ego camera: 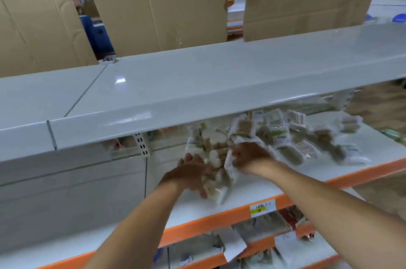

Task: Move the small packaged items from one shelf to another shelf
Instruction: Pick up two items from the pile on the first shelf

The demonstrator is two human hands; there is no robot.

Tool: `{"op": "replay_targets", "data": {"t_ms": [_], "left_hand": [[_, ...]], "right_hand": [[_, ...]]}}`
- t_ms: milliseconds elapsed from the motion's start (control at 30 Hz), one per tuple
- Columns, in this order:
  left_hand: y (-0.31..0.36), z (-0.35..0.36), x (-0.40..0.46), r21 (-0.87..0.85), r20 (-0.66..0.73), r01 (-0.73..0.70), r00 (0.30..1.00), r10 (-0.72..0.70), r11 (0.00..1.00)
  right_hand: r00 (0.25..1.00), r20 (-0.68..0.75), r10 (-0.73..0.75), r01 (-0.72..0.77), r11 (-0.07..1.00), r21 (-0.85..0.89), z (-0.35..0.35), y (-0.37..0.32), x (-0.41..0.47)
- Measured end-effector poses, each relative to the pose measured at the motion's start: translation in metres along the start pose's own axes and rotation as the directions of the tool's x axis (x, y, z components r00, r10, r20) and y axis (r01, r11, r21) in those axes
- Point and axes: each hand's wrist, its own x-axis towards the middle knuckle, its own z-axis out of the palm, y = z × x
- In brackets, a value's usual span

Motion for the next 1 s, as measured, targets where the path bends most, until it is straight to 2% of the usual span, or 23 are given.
{"op": "replay_targets", "data": {"t_ms": [100, 233, 400, 533, 633, 733, 800, 900, 1000], "left_hand": [[-0.001, 0.008, 0.002, 0.071, -0.04, -0.014, 0.999, 0.017, 0.997], [-0.01, 0.008, 0.007, 0.019, -0.123, -0.08, 0.989, 0.082, 0.997], [-0.028, -0.007, 0.011, -0.276, -0.039, -0.026, 0.999, 0.016, 0.961], [-0.042, -0.012, 0.009, -0.498, -0.077, -0.049, 0.997, 0.012, 0.866], [-0.053, -0.017, 0.004, -0.616, -0.1, -0.071, 0.995, 0.012, 0.784], [-0.069, -0.018, 0.0, -0.681, -0.147, -0.092, 0.989, -0.013, 0.727], [-0.079, -0.016, -0.004, -0.728, -0.169, -0.085, 0.984, -0.057, 0.68], [-0.093, -0.013, -0.009, -0.831, -0.159, -0.06, 0.978, -0.133, 0.553], [-0.102, -0.007, -0.01, -0.852, -0.155, -0.037, 0.97, -0.186, 0.521]], "right_hand": [[0.999, -0.031, 0.015, -0.013, 0.999, 0.038, 0.001, -0.002, 0.002], [0.996, -0.083, 0.031, -0.023, 0.994, 0.104, 0.001, -0.002, 0.004], [0.977, -0.21, 0.019, 0.008, 0.992, 0.127, 0.0, -0.005, 0.011], [0.965, -0.254, -0.063, 0.084, 0.994, 0.072, 0.004, -0.017, 0.022], [0.965, -0.174, -0.197, 0.195, 0.98, -0.026, 0.009, -0.028, 0.032], [0.947, -0.061, -0.316, 0.294, 0.928, -0.229, 0.02, -0.033, 0.038], [0.931, -0.05, -0.36, 0.33, 0.895, -0.298, 0.027, -0.033, 0.042], [0.932, -0.031, -0.36, 0.326, 0.874, -0.361, 0.033, -0.033, 0.045], [0.95, 0.009, -0.314, 0.299, 0.897, -0.326, 0.034, -0.033, 0.047]]}}
